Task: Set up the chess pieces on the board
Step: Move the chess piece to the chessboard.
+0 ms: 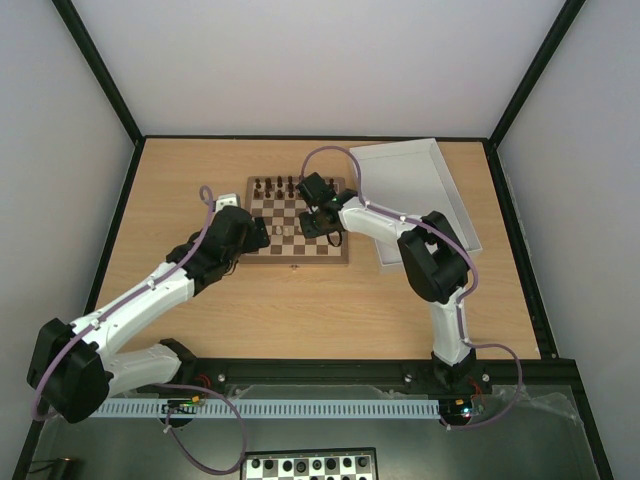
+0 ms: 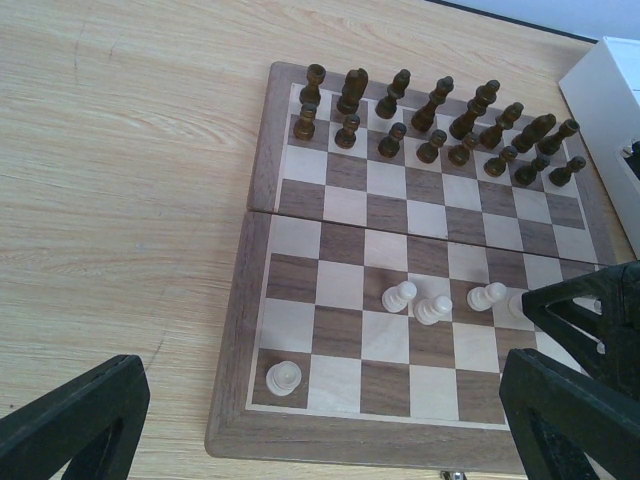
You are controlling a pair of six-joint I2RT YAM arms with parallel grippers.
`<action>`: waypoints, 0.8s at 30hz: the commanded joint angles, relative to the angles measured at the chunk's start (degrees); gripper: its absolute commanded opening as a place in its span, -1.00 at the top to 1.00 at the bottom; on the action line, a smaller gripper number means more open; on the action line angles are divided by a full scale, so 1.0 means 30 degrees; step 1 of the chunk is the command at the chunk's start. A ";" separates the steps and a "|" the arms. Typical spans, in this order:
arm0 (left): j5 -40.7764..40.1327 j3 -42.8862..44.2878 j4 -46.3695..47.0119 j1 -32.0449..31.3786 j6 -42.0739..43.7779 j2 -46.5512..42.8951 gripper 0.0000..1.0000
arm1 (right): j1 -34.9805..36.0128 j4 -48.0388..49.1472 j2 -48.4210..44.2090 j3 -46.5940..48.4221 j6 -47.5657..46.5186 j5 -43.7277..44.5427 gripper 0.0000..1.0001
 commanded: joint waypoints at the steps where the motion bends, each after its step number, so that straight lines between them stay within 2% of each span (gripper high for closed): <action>1: -0.0117 -0.0209 0.0181 0.0064 -0.0006 -0.0006 -0.99 | 0.0105 -0.1104 0.0236 0.0159 -0.0097 -0.0034 0.66; 24: 0.0140 -0.0640 0.0304 0.0065 -0.0121 -0.0388 -0.99 | 0.0977 -0.1085 -0.1682 -0.2043 0.0535 0.0351 0.69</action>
